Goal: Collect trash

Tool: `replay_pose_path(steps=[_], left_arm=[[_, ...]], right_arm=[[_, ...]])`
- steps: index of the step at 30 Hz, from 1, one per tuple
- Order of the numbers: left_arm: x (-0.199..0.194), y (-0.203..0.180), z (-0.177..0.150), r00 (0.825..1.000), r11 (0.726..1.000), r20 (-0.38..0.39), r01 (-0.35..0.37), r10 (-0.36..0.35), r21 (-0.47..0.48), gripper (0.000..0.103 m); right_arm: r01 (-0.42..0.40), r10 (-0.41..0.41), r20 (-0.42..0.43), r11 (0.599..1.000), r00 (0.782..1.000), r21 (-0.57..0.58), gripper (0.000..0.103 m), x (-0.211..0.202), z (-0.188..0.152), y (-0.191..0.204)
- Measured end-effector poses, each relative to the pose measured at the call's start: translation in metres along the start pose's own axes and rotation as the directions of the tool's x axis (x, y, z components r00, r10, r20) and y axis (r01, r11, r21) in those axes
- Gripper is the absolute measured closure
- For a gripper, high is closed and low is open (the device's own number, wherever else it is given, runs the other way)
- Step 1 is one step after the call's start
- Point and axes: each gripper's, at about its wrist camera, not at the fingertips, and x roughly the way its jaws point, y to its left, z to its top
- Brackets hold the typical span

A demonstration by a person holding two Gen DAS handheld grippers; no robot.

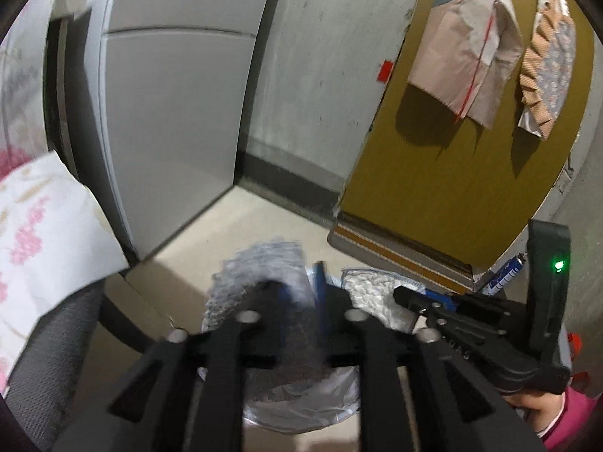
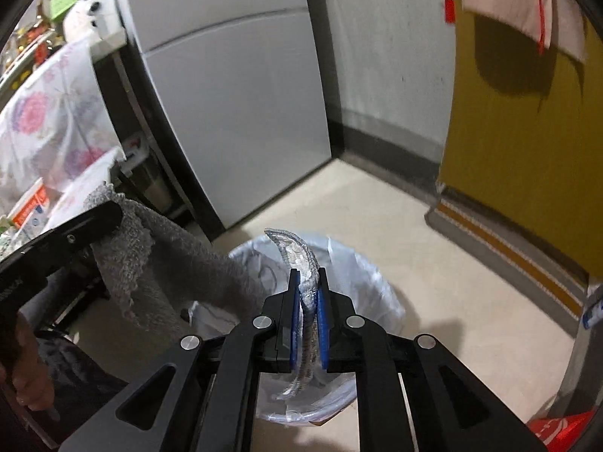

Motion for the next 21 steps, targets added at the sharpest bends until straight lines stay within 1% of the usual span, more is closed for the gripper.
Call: replay_pose_path(steps=[1,2,3,4,6,8,9,10,11,12,14,16,18,20,21], left_arm=[[0.002,0.002,0.0,1.0,1.0,-0.001,-0.002,0.002,-0.006,0.064],[0.002,0.004,-0.001,1.0,1.0,-0.001,-0.003,0.003,-0.011,0.053],[0.003,0.006,-0.001,1.0,1.0,-0.006,-0.002,0.002,-0.014,0.048],[0.003,0.009,-0.002,1.0,1.0,-0.007,-0.002,0.002,-0.017,0.048],[0.004,0.014,-0.003,1.0,1.0,-0.02,-0.009,0.009,-0.021,0.044],[0.002,0.02,-0.003,1.0,0.999,-0.028,-0.009,0.008,-0.043,0.044],[0.002,0.023,-0.004,0.999,0.999,-0.034,-0.012,0.011,-0.05,0.041],[0.004,0.024,-0.004,0.997,0.999,-0.067,-0.029,0.026,-0.044,0.037],[0.01,0.022,-0.004,0.993,0.999,-0.113,-0.042,0.039,-0.023,0.034],[0.015,0.021,-0.006,0.987,0.998,-0.153,-0.055,0.054,0.001,0.034],[0.02,0.022,-0.013,0.976,0.997,-0.201,-0.074,0.078,0.03,0.034],[0.023,0.026,-0.019,0.965,0.997,-0.248,-0.074,0.079,0.028,0.033],[0.023,0.03,-0.024,0.957,0.996,-0.278,-0.083,0.087,0.028,0.029],[0.022,0.034,-0.028,0.947,0.995,-0.306,-0.095,0.099,0.03,0.029],[0.02,0.036,-0.029,0.947,0.996,-0.309,-0.089,0.091,0.024,0.029]], right_arm=[[0.002,-0.002,-0.017,1.0,1.0,0.011,0.085,0.007,-0.001,-0.001],[-0.001,0.002,-0.026,1.0,1.0,0.021,0.075,0.011,-0.002,-0.002],[-0.008,0.009,-0.036,1.0,0.999,0.029,0.069,0.014,-0.003,-0.004],[-0.001,0.002,-0.036,1.0,0.999,0.031,0.064,0.015,-0.003,-0.004],[0.015,-0.014,-0.035,1.0,0.999,0.022,0.064,0.013,-0.002,-0.002],[0.027,-0.026,-0.02,0.999,0.999,0.025,0.064,0.006,0.001,-0.003],[0.03,-0.03,-0.013,0.999,0.999,0.027,0.064,0.005,0.002,-0.004],[0.037,-0.036,-0.002,0.999,0.999,0.032,0.064,0.0,0.004,-0.005],[0.039,-0.039,0.012,0.999,0.999,0.038,0.064,-0.006,0.006,-0.006],[0.037,-0.038,0.024,0.998,0.999,0.042,0.064,-0.011,0.008,-0.007],[0.042,-0.044,0.046,0.998,0.998,0.04,0.064,-0.021,0.012,-0.006],[0.038,-0.041,0.065,0.999,0.997,0.038,0.064,-0.029,0.015,-0.005],[0.032,-0.035,0.073,0.999,0.997,0.037,0.064,-0.032,0.017,-0.002],[0.021,-0.023,0.077,0.999,0.997,0.033,0.064,-0.035,0.018,0.003],[0.017,-0.019,0.081,0.999,0.997,0.031,0.064,-0.036,0.019,0.004]])
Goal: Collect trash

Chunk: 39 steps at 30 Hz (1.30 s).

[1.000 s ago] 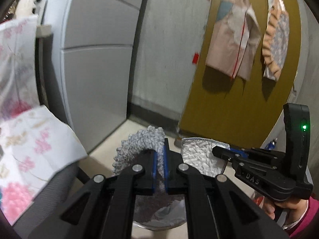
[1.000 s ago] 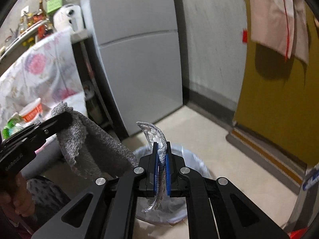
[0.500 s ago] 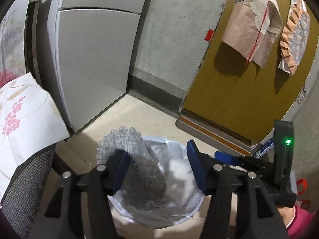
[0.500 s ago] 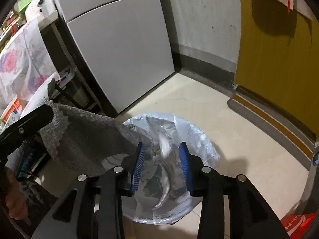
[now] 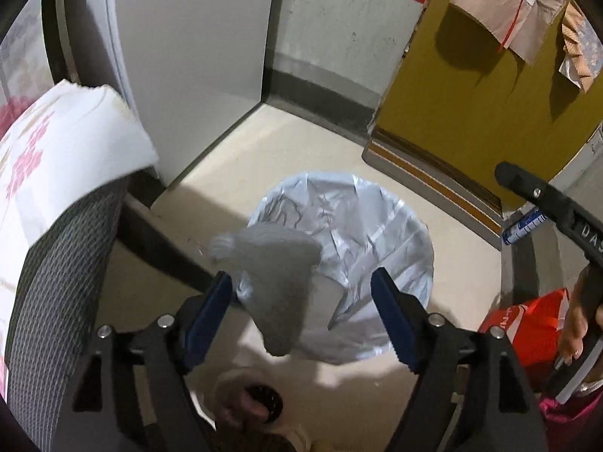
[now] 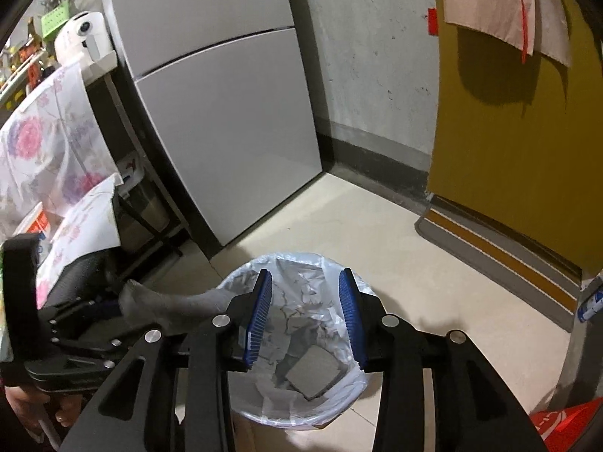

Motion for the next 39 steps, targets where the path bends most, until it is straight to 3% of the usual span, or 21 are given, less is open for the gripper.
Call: replay_pose_path(steps=[4,8,12,17,23,29,33,34,37,39], left_arm=[[-0.024,-0.002,0.005,0.992,0.994,0.068,0.108,-0.106,-0.022,0.029],[-0.049,-0.011,0.013,0.984,0.994,0.141,0.111,-0.11,-0.001,0.029],[-0.08,-0.011,0.013,0.973,0.998,0.224,0.061,-0.061,0.009,0.029],[-0.13,0.006,0.002,0.944,0.999,0.328,0.001,0.01,-0.035,0.029],[-0.194,0.047,-0.035,0.895,0.982,0.418,-0.095,0.157,-0.165,0.029],[-0.246,0.095,-0.081,0.847,0.922,0.409,-0.215,0.34,-0.322,0.029],[-0.279,0.132,-0.121,0.809,0.854,0.373,-0.277,0.455,-0.441,0.029],[-0.288,0.142,-0.134,0.794,0.829,0.359,-0.298,0.49,-0.473,0.029],[-0.309,0.167,-0.16,0.764,0.77,0.324,-0.332,0.558,-0.545,0.029],[-0.319,0.18,-0.176,0.747,0.735,0.303,-0.346,0.592,-0.583,0.029]], right_arm=[[-0.015,0.015,0.014,1.0,1.0,-0.009,0.064,-0.006,0.001,0.009],[-0.019,0.019,0.028,1.0,0.999,-0.019,0.064,-0.012,0.005,0.013],[-0.03,0.031,0.061,0.999,0.998,-0.025,0.064,-0.025,0.013,0.02],[-0.086,0.095,0.143,0.994,0.985,-0.073,0.064,-0.053,0.029,0.049],[-0.19,0.225,0.185,0.963,0.957,-0.189,0.06,-0.08,0.042,0.109],[-0.315,0.371,0.132,0.894,0.919,-0.318,0.055,-0.086,0.037,0.187],[-0.391,0.447,0.056,0.831,0.893,-0.396,0.049,-0.08,0.021,0.24],[-0.405,0.46,0.038,0.816,0.887,-0.412,0.041,-0.079,0.016,0.253],[-0.46,0.504,-0.034,0.758,0.863,-0.461,0.034,-0.07,-0.002,0.294],[-0.489,0.523,-0.079,0.72,0.849,-0.493,0.024,-0.064,-0.016,0.32]])
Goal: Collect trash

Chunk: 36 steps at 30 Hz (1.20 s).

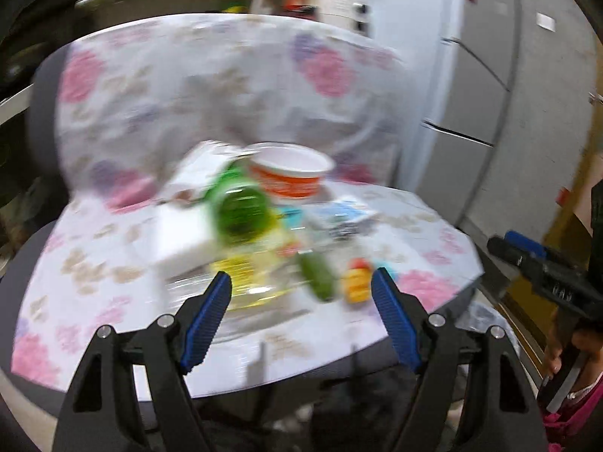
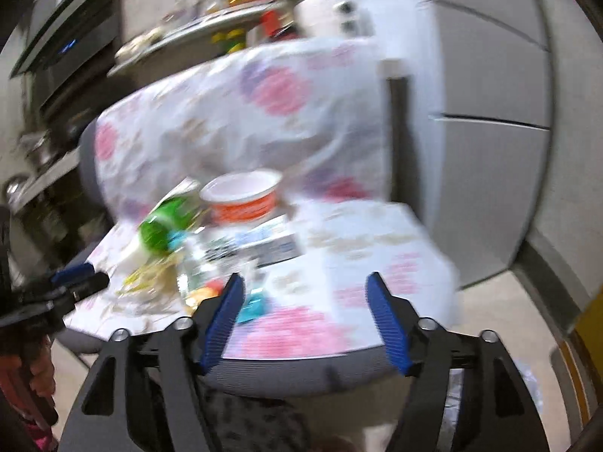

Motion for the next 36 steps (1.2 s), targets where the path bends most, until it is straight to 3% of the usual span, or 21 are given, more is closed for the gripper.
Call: replay_pose_path(steps=[2,10,21,23,27,32,36], left_arm=[[-0.003,0.018,-0.004,0.999,0.999,0.007,-0.039,0.039,-0.015,0.028],[0.003,0.068,-0.021,0.994,0.988,-0.022,-0.113,0.112,-0.107,0.028],[0.013,0.079,-0.03,0.994,0.986,-0.052,-0.099,0.093,-0.134,0.027],[0.013,0.08,-0.03,0.994,0.985,-0.054,-0.101,0.094,-0.137,0.027],[0.012,0.081,-0.032,0.994,0.984,-0.055,-0.104,0.097,-0.144,0.027],[0.008,0.081,-0.031,0.994,0.984,-0.048,-0.106,0.1,-0.146,0.027],[0.005,0.078,-0.029,0.993,0.984,-0.043,-0.111,0.106,-0.137,0.027]], right_arm=[[-0.032,0.032,-0.026,0.999,0.999,-0.031,0.016,0.015,-0.002,0.019],[-0.085,0.067,-0.125,0.986,0.99,-0.142,0.016,0.08,-0.012,0.073],[-0.034,0.007,-0.158,0.985,0.987,-0.169,0.017,0.128,-0.015,0.094],[-0.036,0.01,-0.153,0.986,0.988,-0.165,0.031,0.127,-0.014,0.094],[-0.062,0.04,-0.145,0.987,0.989,-0.147,0.042,0.119,-0.01,0.092],[-0.098,0.083,-0.123,0.987,0.989,-0.124,0.066,0.102,0.001,0.086],[-0.084,0.075,-0.087,0.991,0.993,-0.1,0.078,0.084,0.011,0.074]])
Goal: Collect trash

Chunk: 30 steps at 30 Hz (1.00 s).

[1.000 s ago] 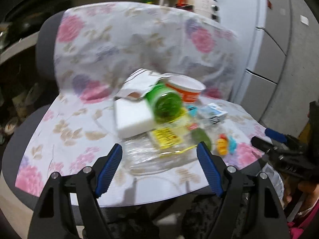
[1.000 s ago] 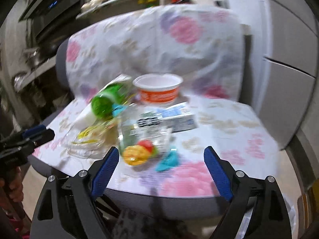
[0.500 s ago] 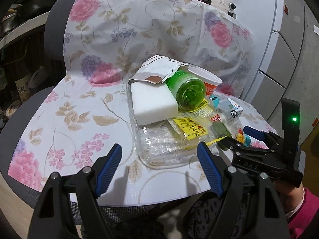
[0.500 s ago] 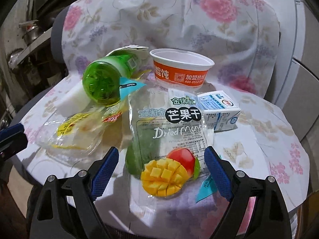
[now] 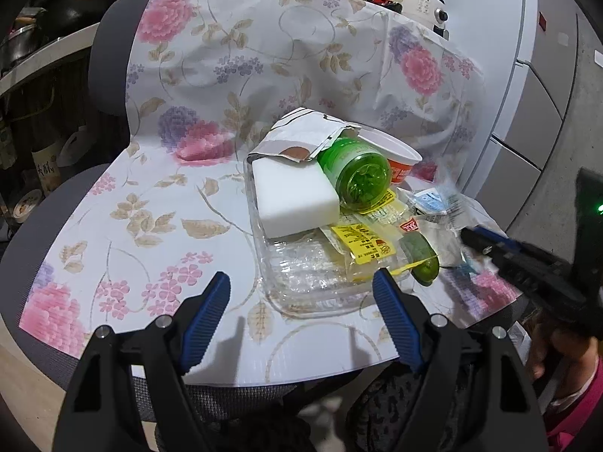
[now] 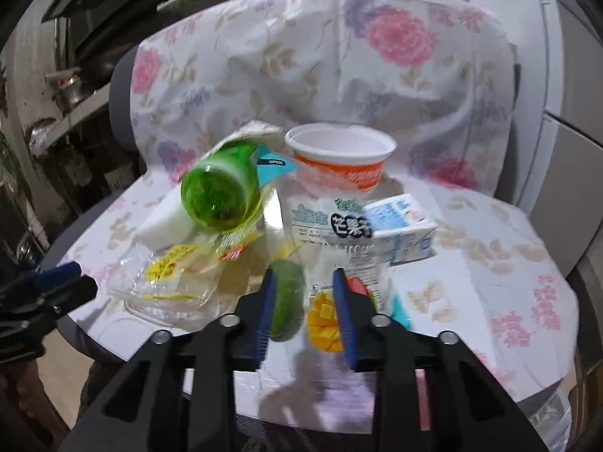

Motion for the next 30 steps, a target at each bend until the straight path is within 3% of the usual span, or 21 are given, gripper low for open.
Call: replay_pose_path(steps=[4,8,13,19,22,27,30], left_arm=[[-0.004,-0.004,0.002,1.0,1.0,0.01,-0.004,0.004,0.009,0.027],[-0.004,-0.01,0.004,1.0,1.0,0.011,0.003,-0.003,0.011,0.027],[-0.001,-0.023,0.005,1.0,0.999,0.004,0.017,-0.017,0.037,0.027],[-0.002,-0.044,0.002,0.998,0.995,-0.005,0.063,-0.062,0.078,0.027],[-0.002,-0.061,-0.001,0.996,0.99,-0.007,0.091,-0.09,0.11,0.027],[0.003,-0.092,-0.009,0.992,0.979,-0.01,0.13,-0.13,0.158,0.028],[0.015,-0.113,-0.016,0.991,0.972,-0.02,0.136,-0.135,0.191,0.038]], right_arm=[[0.039,-0.04,0.031,0.998,0.999,0.043,0.086,-0.023,0.009,-0.023],[0.077,-0.079,0.02,0.994,0.997,0.077,0.085,-0.027,0.01,-0.052],[0.037,-0.035,-0.019,0.992,0.999,0.117,0.082,-0.016,0.004,-0.073],[-0.015,0.016,-0.028,0.999,0.999,0.043,0.086,-0.009,0.003,-0.062],[0.002,-0.002,0.013,1.0,1.0,0.002,0.1,-0.014,0.002,-0.055],[0.02,-0.02,0.11,1.0,0.994,0.009,0.101,-0.041,0.004,-0.056],[0.031,-0.035,0.132,0.999,0.991,0.031,0.101,-0.057,0.002,-0.064]])
